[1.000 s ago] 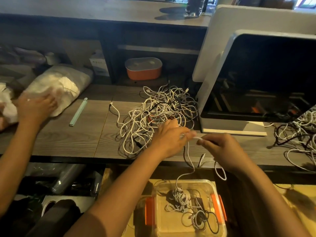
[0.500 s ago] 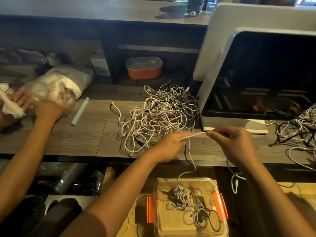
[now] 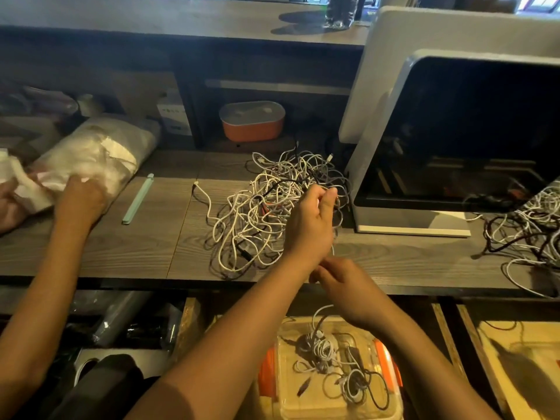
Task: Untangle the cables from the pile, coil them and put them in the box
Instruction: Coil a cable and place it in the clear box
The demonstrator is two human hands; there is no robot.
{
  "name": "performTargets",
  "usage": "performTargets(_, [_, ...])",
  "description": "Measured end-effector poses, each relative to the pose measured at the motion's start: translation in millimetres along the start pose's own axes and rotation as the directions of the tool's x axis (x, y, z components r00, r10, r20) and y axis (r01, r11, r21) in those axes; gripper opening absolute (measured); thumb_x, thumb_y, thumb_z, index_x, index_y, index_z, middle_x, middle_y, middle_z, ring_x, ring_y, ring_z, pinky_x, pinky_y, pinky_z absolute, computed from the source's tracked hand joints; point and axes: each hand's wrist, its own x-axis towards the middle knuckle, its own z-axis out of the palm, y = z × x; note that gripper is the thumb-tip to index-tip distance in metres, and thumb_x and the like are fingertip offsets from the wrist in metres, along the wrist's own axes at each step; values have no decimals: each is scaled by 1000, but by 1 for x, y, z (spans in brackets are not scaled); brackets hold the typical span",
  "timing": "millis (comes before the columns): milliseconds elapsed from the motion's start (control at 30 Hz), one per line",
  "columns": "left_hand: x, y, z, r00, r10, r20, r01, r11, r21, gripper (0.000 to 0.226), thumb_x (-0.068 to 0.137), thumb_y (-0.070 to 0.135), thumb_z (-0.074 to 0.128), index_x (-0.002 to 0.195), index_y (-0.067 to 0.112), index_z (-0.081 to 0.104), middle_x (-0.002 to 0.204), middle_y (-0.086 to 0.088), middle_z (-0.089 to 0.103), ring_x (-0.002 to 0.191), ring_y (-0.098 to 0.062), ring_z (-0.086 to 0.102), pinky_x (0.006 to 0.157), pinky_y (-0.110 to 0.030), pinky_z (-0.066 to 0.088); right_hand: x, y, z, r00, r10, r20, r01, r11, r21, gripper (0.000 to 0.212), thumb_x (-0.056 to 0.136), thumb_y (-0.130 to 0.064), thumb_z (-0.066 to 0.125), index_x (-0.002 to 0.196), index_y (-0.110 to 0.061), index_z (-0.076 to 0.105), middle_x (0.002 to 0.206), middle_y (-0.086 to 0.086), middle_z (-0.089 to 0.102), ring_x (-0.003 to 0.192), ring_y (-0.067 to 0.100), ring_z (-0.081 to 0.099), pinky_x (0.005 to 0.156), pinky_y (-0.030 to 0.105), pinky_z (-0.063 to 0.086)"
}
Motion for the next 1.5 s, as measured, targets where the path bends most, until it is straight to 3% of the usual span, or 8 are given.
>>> performTargets(133, [1,-13,-6,977,203,65,-205,808,552,29,100,33,42,90,11,58,87,-1,48,76,-15,44,64,-27,25,1,3,-21,999,-33,22,37,984,-176,18,95,-25,52,91,-18,68,78,-1,65,68,8,57,67,28,50])
performTargets(400, [-7,-37,-22,911,23,412,-329,643,692,106,57,87,-17,100,20,54,95,3,36,81,-15,45,66,-30,30,1,20,-43,999,21,-37,-24,996,-91,8,91,-27,58,85,-29,63,80,-6,63,74,6,57,65,22,45])
performTargets(600, [-15,-41,-24,824,-125,552,-431,493,755,49,88,50,52,127,20,50,122,-2,54,108,-25,55,87,-37,42,-1,24,-62,998,63,6,-62,992,-106,9,92,-20,56,94,-24,63,85,-7,61,78,6,56,67,18,44])
performTargets(867, [-22,-27,-27,719,-250,648,137,966,220,44,98,3,38,139,17,45,120,-3,51,93,-7,53,78,-7,36,5,44,-51,952,154,-264,-116,981,155,13,91,-20,56,98,-19,67,85,-1,64,68,11,59,54,18,45])
performTargets(1033, [-27,-1,-21,776,-155,612,451,814,-366,31,100,12,34,122,17,56,129,1,57,119,-2,48,99,-21,34,2,36,-14,962,201,-186,-138,942,305,23,98,-24,43,97,-20,66,61,-4,55,53,6,46,50,17,36])
performTargets(1133, [-23,1,-11,881,-148,450,344,853,-392,22,101,8,33,100,13,54,88,-2,64,77,2,63,77,-17,50,4,23,5,988,124,-97,-106,980,168,25,100,-24,40,84,-25,58,67,-11,53,54,-4,50,52,12,37])
performTargets(1333, [-18,-27,-2,983,15,185,-36,993,111,18,97,32,46,96,18,58,77,7,55,68,-9,52,62,-28,34,4,10,17,995,-45,86,48,998,-43,18,95,-12,50,105,-14,65,100,4,68,90,16,62,81,35,51])
performTargets(1500, [-13,-40,-17,969,61,241,-206,739,642,41,98,47,34,115,21,61,107,-4,57,97,-23,55,69,-28,30,3,16,-1,976,37,213,19,967,-256,16,98,-26,48,93,-26,63,87,-6,64,75,7,59,73,29,52])
